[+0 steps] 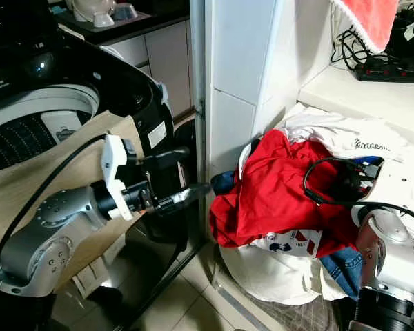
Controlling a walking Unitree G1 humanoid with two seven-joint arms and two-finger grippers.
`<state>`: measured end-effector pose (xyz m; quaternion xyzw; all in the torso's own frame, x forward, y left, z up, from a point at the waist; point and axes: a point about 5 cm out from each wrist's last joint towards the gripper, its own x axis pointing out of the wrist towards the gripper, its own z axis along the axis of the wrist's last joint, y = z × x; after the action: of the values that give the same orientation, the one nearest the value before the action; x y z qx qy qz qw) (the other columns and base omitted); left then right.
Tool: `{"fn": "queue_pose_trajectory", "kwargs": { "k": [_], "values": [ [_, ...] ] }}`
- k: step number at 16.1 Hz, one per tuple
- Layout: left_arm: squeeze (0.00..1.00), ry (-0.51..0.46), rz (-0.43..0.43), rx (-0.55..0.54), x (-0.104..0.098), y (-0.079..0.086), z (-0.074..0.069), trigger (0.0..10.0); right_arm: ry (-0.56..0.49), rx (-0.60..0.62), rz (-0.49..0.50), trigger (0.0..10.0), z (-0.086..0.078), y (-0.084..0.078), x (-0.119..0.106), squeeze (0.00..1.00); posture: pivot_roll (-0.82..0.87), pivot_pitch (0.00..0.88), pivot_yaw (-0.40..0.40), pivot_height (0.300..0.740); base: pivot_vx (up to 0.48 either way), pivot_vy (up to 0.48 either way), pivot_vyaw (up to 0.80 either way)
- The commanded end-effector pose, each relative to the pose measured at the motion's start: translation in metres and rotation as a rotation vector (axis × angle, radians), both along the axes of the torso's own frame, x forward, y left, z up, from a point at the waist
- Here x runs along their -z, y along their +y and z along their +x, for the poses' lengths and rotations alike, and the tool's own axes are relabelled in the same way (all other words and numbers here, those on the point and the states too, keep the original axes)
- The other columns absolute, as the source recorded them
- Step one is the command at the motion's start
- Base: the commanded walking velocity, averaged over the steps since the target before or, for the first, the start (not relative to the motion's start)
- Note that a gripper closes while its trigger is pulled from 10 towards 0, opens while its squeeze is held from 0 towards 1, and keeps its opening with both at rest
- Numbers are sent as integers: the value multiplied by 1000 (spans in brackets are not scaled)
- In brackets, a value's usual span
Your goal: Clothes washing
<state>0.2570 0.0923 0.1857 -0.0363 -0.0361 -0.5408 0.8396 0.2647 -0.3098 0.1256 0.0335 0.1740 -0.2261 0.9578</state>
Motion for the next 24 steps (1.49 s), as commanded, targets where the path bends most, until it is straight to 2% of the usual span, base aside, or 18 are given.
{"fn": "queue_pose_trajectory", "kwargs": {
  "k": [1,20,24],
  "values": [
    [0,-15,6,13,-3,0,-1,10000,16,7,9,0,-3,-4,2,0,-125,0,49,740,0,0,0],
    [0,-16,54,-47,6,3,3,10000,-19,-7,1,0,1,-2,1,0,-128,0,49,740,0,0,0],
    [0,-23,53,-65,5,3,6,10000,-50,-6,-7,0,3,5,-5,0,-128,0,47,740,0,0,0]
  ]
}}
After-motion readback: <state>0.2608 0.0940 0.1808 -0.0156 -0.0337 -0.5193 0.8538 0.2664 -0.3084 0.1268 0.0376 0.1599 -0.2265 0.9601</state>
